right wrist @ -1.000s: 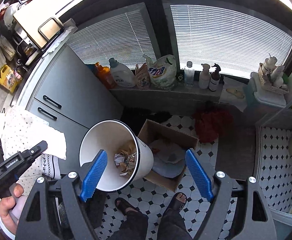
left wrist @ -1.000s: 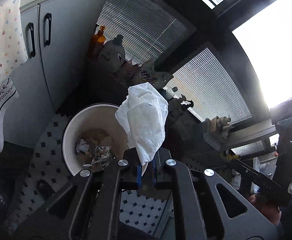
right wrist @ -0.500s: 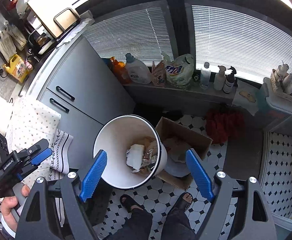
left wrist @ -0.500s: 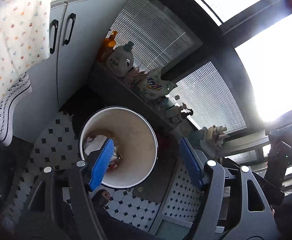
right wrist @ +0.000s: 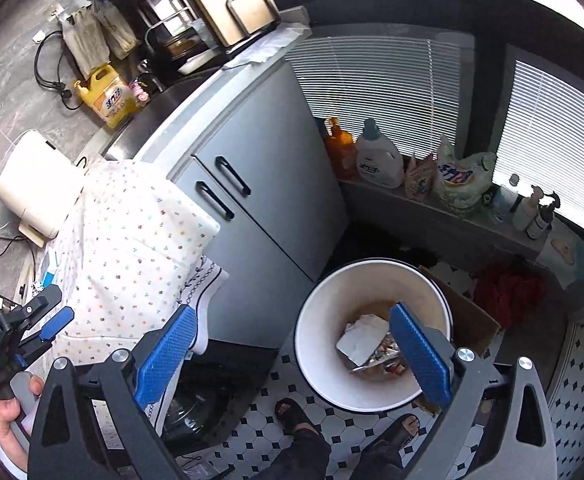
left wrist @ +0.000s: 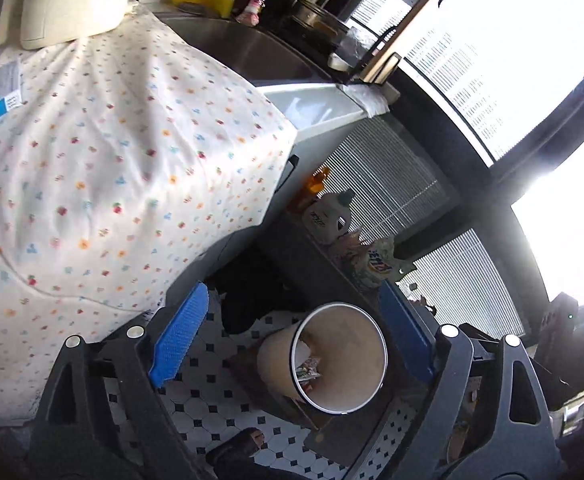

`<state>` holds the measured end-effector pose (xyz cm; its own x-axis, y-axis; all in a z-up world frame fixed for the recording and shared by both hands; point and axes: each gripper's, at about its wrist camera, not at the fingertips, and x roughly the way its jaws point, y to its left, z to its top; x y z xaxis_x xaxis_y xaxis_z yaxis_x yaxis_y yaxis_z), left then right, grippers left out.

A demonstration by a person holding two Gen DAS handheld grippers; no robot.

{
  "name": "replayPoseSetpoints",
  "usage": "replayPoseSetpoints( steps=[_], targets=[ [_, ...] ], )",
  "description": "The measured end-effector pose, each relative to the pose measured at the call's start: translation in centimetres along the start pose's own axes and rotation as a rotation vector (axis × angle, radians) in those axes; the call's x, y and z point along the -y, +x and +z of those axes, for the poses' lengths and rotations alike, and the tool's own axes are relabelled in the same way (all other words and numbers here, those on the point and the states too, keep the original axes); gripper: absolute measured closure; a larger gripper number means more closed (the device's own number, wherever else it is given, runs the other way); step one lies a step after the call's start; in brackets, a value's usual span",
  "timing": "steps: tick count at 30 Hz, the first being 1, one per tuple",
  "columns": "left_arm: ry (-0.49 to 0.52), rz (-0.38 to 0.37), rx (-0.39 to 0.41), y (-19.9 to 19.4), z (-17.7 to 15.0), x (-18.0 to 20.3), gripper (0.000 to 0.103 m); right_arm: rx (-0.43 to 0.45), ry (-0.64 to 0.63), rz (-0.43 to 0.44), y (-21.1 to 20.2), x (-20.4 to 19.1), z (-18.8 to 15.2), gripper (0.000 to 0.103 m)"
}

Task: Collect trash
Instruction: 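Move the left gripper back to the foil ball on the counter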

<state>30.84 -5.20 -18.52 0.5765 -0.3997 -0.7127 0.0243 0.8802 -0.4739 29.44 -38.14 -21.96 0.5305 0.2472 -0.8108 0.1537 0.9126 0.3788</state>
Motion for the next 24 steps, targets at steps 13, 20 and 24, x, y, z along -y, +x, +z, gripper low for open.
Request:
replayPoseSetpoints(
  steps=[13,20,24],
  targets=[
    [-0.158,0.143,0.190,-9.0,4.7,-14.0,0.015,-0.010,-0.204,0.125,4.2,-17.0,1.5,0.008],
    [-0.226,0.189,0.255,-11.8,6.9,-21.3,0.015,-0.011,-0.254,0.159,6.7,-24.4,1.2,0.008],
    [-0.257,0.199,0.266,-12.5,8.2,-24.9,0.016,-0.008,-0.265,0.169,7.8,-27.7,0.7,0.008]
  ],
)
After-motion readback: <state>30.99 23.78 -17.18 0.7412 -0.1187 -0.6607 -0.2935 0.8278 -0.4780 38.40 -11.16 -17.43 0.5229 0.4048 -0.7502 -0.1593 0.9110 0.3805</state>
